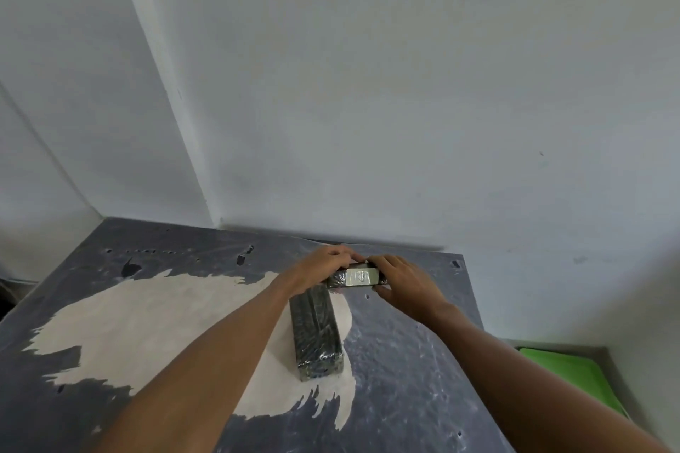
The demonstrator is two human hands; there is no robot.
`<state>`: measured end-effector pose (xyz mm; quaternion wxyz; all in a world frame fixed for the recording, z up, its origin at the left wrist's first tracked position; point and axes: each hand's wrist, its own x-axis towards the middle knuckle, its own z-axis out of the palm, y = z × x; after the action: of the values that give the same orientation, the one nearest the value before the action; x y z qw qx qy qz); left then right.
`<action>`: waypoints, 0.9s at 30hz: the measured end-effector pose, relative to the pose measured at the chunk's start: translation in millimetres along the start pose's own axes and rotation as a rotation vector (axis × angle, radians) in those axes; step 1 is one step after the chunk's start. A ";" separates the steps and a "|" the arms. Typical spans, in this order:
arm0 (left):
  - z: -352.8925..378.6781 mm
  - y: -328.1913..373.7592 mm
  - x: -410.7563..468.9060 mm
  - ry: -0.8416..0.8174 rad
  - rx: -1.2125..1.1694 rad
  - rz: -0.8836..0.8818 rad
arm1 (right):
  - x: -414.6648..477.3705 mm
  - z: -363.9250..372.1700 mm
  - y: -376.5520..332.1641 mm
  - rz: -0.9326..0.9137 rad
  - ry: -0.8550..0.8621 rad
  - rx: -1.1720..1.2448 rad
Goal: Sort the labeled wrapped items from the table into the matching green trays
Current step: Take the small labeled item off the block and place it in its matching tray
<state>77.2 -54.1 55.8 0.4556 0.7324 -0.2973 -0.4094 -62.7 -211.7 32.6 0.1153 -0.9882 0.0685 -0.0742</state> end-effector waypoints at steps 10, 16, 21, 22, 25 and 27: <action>29.8 -12.7 11.4 0.142 -0.421 0.013 | -17.9 -9.0 5.5 0.269 0.129 0.043; 52.9 1.3 14.4 0.198 -0.444 0.045 | -19.9 -1.7 -6.3 0.275 0.047 0.066; 37.0 4.9 12.2 0.161 -0.188 0.033 | -26.5 -12.3 3.6 0.186 0.108 0.043; 32.2 6.0 11.6 0.138 -0.122 0.041 | -25.6 -15.7 7.1 0.121 0.154 0.007; 16.4 7.7 13.1 0.067 0.013 0.076 | -16.0 -26.2 13.9 -0.075 0.172 -0.155; 7.6 10.3 14.4 0.017 0.064 0.079 | -7.7 -29.3 13.3 -0.152 0.116 -0.234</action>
<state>77.0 -73.1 58.5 0.4505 0.7377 -0.3351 -0.3750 -76.6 -229.8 56.6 -0.0110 -0.9912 0.0082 -0.1314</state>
